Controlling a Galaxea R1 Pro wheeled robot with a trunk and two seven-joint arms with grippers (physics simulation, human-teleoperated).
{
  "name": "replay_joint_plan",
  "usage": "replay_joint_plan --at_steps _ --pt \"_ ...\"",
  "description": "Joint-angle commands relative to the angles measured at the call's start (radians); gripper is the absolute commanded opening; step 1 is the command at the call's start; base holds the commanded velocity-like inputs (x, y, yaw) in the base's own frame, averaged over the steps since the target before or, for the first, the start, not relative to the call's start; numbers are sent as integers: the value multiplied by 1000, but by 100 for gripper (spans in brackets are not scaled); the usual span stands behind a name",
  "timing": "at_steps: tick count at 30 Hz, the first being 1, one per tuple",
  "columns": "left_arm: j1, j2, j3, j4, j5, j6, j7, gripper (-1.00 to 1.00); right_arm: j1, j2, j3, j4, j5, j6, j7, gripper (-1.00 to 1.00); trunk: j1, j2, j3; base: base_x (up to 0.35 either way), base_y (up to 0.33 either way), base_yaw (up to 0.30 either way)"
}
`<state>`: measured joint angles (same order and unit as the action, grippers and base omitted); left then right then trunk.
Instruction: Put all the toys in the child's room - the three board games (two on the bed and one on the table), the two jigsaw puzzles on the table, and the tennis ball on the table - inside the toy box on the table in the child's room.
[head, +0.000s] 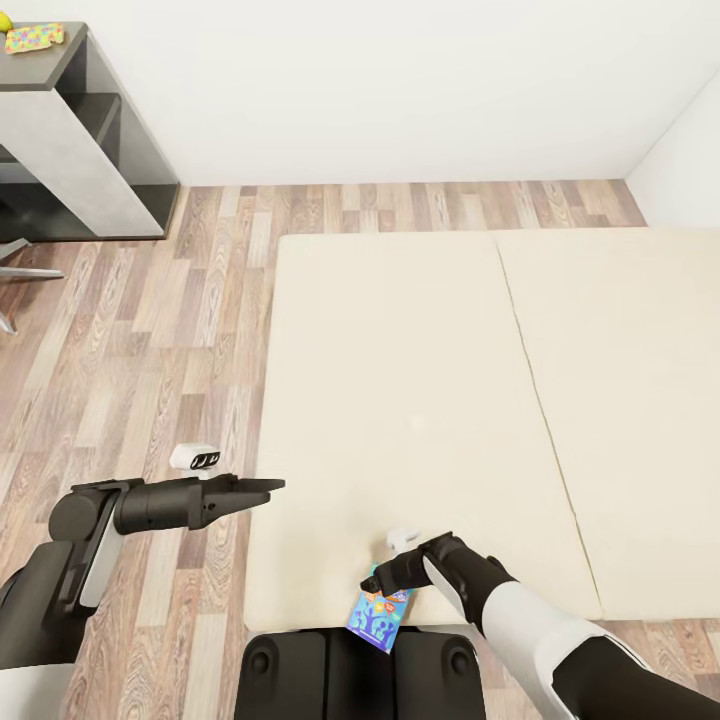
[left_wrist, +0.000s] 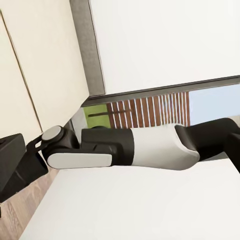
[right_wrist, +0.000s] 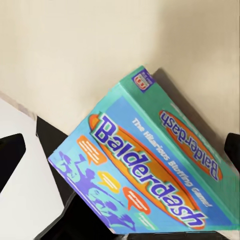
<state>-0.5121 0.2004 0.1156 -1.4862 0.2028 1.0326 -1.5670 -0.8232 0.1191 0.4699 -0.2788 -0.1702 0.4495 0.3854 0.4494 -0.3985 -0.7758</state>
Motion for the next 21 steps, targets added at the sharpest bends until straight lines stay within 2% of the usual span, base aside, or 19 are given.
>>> replay_joint_plan --at_steps 1,4,9,10,13,17,21 --pt "0 0 0 0 0 11 -4 100 -1 -12 6 -1 -13 7 -1 100 1 -2 -1 0 0 0" --pt "1 -1 0 0 0 11 -4 100 -1 -46 4 -1 -17 10 0 100 1 -2 -1 0 0 0" --pt "1 -2 0 0 0 11 -4 100 -1 -82 -2 0 -20 10 0 100 1 -2 -1 0 0 0" --pt "1 -2 0 0 0 11 -4 100 -1 -101 -7 0 -23 9 3 100 1 -2 -1 0 0 0" --pt "1 -2 0 0 0 11 -4 100 -1 -127 -21 0 -31 7 13 100 1 -2 -1 0 0 0" --pt "1 -1 1 0 0 11 -4 100 -1 -169 -55 -2 -50 3 71 100 1 -2 -1 0 0 0" --pt "1 -1 1 0 0 11 -4 100 -1 -191 -68 -2 -55 1 137 100 1 -2 -1 0 0 0"
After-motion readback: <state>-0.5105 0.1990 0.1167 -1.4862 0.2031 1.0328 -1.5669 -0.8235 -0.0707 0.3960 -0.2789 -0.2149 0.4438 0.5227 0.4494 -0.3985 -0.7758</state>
